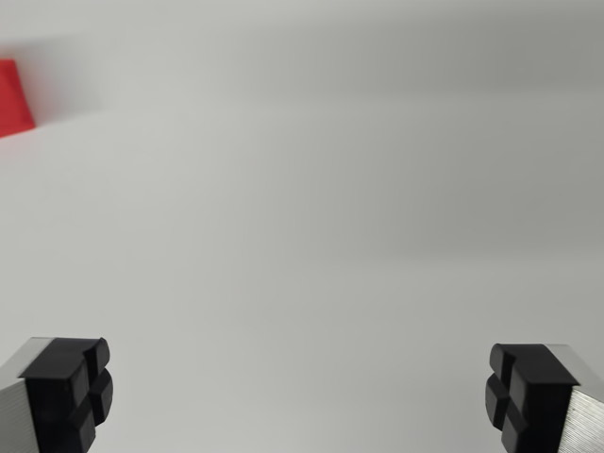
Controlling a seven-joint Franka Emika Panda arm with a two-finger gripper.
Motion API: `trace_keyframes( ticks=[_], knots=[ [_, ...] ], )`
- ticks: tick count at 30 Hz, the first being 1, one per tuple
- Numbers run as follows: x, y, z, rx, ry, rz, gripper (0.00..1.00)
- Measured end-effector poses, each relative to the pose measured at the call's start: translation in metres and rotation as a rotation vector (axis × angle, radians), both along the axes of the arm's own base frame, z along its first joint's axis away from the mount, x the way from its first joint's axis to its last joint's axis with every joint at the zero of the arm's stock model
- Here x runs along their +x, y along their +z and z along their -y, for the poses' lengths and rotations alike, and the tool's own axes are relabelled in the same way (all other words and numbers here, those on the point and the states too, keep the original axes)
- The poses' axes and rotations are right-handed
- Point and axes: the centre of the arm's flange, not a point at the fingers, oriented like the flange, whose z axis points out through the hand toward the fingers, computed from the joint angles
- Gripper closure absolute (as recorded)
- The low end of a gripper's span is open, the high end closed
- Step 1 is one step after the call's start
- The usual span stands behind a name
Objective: Destack cube
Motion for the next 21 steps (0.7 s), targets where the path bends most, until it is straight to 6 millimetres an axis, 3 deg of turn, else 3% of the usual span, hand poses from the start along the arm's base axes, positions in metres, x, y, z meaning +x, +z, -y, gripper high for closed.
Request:
trace_keyframes(
  ticks=[21],
  knots=[
    [0.011,-0.025,-0.055,0.006,0.049,0.005,0.00]
  ],
)
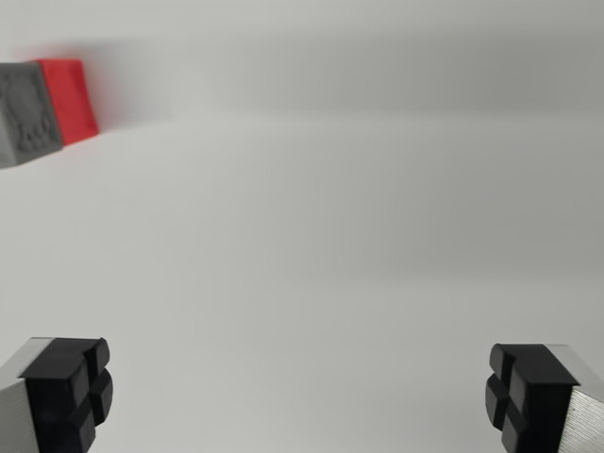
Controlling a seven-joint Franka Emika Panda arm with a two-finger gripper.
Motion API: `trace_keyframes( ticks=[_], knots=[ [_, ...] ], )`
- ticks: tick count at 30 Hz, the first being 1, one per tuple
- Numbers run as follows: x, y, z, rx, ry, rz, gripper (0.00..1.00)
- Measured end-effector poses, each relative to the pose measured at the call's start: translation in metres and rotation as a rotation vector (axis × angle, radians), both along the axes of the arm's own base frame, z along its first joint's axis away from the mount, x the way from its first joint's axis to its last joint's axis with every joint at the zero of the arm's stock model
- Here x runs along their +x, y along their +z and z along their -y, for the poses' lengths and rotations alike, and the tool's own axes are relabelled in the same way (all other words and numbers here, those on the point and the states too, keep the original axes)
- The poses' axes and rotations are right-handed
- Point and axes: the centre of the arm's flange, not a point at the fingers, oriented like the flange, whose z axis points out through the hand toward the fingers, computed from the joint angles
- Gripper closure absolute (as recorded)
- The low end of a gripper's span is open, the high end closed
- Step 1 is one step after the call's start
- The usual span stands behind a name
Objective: Destack cube
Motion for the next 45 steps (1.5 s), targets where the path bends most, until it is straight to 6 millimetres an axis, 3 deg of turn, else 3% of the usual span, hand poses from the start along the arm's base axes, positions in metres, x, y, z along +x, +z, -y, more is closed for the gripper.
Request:
trace_keyframes(
  ticks=[26,45],
  knots=[
    [0.019,-0.039,-0.088,0.006,0.081,0.010,0.00],
    [0.035,-0.072,-0.163,0.011,0.152,0.019,0.00]
  ],
)
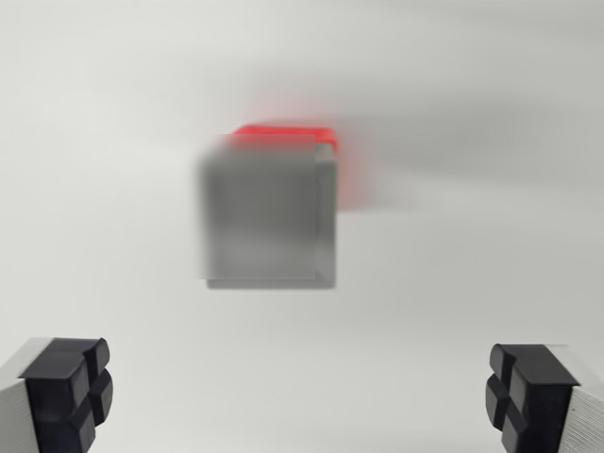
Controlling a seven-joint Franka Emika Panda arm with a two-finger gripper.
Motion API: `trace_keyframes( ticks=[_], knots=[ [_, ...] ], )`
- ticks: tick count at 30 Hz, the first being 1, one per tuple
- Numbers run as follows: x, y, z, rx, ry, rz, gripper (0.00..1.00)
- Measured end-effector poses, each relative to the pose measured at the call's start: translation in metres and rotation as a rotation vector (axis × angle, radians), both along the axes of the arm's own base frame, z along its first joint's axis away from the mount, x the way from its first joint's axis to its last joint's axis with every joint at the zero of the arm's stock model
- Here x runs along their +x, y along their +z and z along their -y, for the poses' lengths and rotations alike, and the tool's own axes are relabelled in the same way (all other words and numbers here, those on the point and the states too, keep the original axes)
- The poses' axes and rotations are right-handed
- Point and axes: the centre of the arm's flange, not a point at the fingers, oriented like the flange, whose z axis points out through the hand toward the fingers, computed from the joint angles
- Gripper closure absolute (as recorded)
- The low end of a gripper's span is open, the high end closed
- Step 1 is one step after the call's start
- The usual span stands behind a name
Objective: Destack cube
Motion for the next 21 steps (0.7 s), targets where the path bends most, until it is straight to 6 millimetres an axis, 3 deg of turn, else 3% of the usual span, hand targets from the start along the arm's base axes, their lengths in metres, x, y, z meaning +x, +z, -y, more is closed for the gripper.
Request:
trace_keyframes(
  ticks=[6,21],
  knots=[
    [0.002,-0.012,-0.016,0.002,0.015,0.003,0.00],
    [0.004,-0.075,-0.014,0.003,0.011,0.002,0.00]
  ],
)
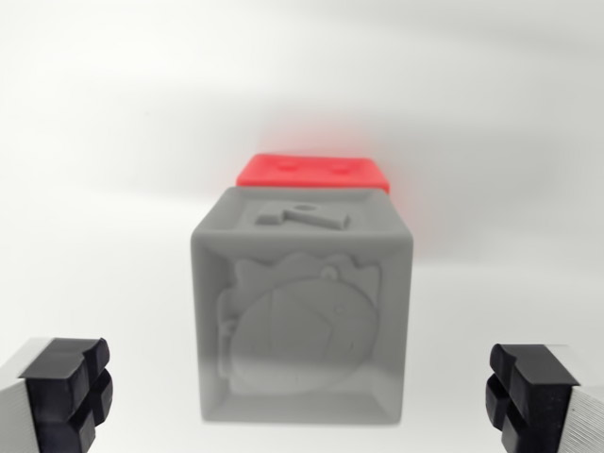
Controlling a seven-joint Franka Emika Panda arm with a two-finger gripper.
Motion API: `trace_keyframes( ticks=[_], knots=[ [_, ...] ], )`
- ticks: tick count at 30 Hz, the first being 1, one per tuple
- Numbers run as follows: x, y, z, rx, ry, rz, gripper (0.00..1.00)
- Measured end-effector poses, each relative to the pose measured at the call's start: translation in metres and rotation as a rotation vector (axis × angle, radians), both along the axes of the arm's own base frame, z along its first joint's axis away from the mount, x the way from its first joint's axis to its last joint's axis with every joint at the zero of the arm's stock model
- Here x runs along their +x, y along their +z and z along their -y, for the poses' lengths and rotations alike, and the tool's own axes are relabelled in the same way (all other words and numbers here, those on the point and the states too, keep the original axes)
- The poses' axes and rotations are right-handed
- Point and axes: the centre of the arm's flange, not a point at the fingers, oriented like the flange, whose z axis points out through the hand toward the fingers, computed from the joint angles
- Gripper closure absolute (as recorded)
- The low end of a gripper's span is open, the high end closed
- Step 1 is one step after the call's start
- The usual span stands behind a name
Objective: Destack cube
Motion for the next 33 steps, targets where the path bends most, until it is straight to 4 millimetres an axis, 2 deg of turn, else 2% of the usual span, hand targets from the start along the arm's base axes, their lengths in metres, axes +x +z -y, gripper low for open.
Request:
trace_keyframes(
  ticks=[10,17,24,25,33],
  knots=[
    [-0.001,-0.033,0.001,-0.001,0.000,-0.001,0.00],
    [-0.001,-0.047,0.001,-0.001,-0.001,-0.001,0.00],
    [-0.001,-0.053,0.001,-0.002,0.000,-0.001,0.00],
    [-0.001,-0.053,0.001,-0.002,-0.001,-0.001,1.00],
    [-0.001,-0.053,0.001,-0.002,-0.001,0.000,1.00]
  ],
)
